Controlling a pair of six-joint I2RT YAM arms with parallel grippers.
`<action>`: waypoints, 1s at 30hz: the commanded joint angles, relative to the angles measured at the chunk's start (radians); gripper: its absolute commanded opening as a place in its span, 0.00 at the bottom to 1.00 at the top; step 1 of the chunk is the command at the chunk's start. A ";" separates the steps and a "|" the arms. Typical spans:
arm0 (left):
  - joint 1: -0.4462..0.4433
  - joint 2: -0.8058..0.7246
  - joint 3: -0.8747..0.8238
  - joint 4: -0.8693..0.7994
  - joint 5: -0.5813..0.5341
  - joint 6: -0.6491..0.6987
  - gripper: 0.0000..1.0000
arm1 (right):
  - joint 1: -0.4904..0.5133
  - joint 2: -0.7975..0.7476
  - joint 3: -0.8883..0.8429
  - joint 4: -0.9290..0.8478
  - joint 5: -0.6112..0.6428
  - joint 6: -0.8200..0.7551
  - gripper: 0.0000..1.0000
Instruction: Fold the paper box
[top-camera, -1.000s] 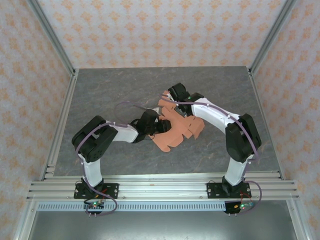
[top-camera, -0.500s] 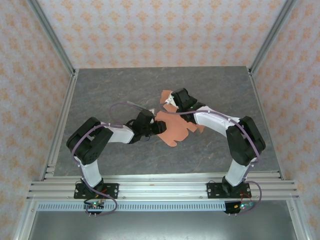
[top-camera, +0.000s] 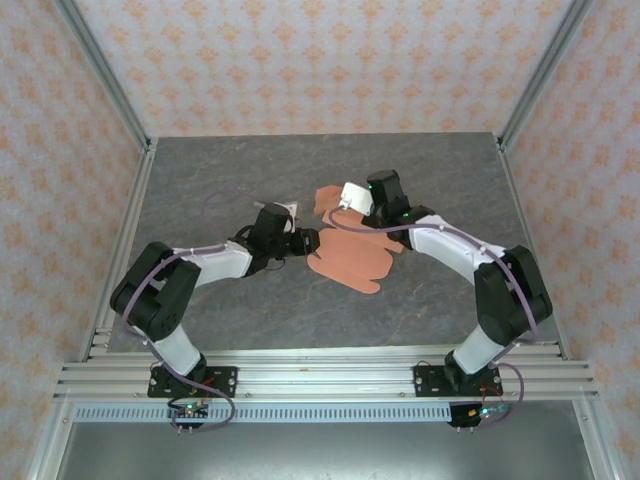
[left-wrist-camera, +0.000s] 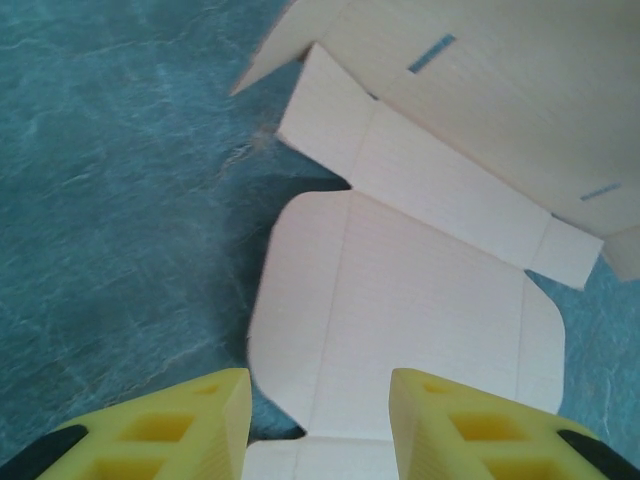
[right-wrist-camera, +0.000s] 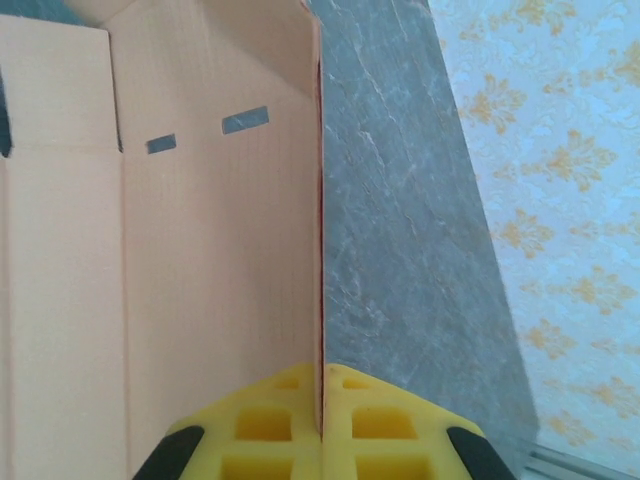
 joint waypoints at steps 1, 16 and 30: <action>-0.008 -0.039 0.042 -0.071 0.065 0.133 0.41 | -0.027 -0.043 0.105 -0.197 -0.163 0.099 0.00; -0.002 -0.056 0.170 -0.199 0.022 0.407 0.44 | -0.087 -0.049 0.352 -0.651 -0.468 0.226 0.00; 0.037 0.023 0.239 -0.276 -0.009 0.425 0.53 | -0.096 -0.031 0.380 -0.654 -0.488 0.255 0.00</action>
